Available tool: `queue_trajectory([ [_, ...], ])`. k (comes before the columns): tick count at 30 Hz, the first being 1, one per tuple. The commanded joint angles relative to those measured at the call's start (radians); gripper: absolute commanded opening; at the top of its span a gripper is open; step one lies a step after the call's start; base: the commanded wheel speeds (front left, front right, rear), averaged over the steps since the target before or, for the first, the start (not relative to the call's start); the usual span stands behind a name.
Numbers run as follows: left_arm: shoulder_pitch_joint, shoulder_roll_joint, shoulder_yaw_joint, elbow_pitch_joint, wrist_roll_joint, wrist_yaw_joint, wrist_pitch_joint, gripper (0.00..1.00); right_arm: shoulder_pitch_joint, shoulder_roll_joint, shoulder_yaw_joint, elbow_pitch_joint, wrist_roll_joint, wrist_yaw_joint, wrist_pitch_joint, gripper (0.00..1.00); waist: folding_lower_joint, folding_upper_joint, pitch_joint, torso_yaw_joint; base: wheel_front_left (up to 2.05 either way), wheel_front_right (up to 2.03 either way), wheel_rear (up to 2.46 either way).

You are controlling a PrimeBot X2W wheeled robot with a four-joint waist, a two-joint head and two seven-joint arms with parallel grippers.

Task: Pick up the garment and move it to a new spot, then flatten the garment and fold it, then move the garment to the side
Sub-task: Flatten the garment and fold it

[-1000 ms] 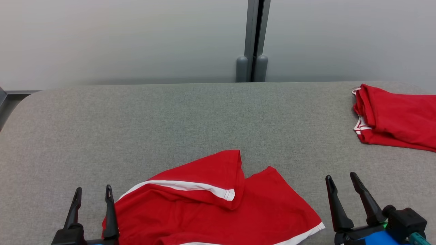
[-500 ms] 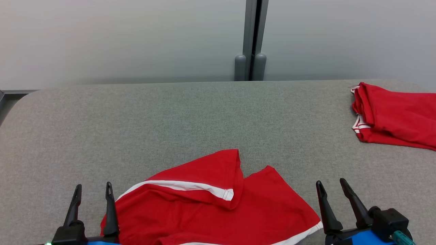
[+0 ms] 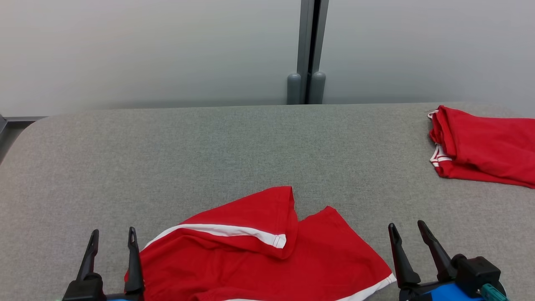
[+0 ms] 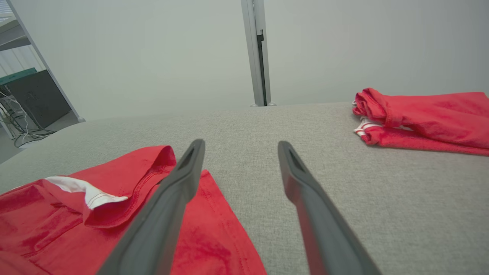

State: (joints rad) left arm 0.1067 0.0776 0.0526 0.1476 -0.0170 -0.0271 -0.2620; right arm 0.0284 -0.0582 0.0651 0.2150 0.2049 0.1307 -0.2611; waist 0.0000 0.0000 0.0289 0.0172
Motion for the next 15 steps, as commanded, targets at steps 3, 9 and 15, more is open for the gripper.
queue_trajectory([
  [3, 0.006, 0.004, 0.003, -0.001, 0.002, 0.002, -0.004, 1.00, 0.004, 0.004, -0.003, 0.006, -0.006, 0.000, -0.005, 1.00, 0.0000, 0.0000, -0.003, -0.001, 0.00, 0.00, 0.00],
  [9, 0.017, 0.009, -0.004, -0.005, 0.008, -0.005, -0.004, 1.00, 0.011, 0.005, -0.007, 0.012, -0.010, 0.000, -0.005, 1.00, 0.0000, 0.0000, -0.017, -0.003, 0.00, 0.00, 0.00],
  [15, 0.051, 0.008, -0.083, -0.008, 0.007, -0.054, -0.004, 1.00, 0.013, -0.012, -0.025, 0.065, -0.019, 0.000, -0.005, 1.00, 0.0000, 0.0000, -0.030, -0.001, 0.00, 0.00, 0.00],
])
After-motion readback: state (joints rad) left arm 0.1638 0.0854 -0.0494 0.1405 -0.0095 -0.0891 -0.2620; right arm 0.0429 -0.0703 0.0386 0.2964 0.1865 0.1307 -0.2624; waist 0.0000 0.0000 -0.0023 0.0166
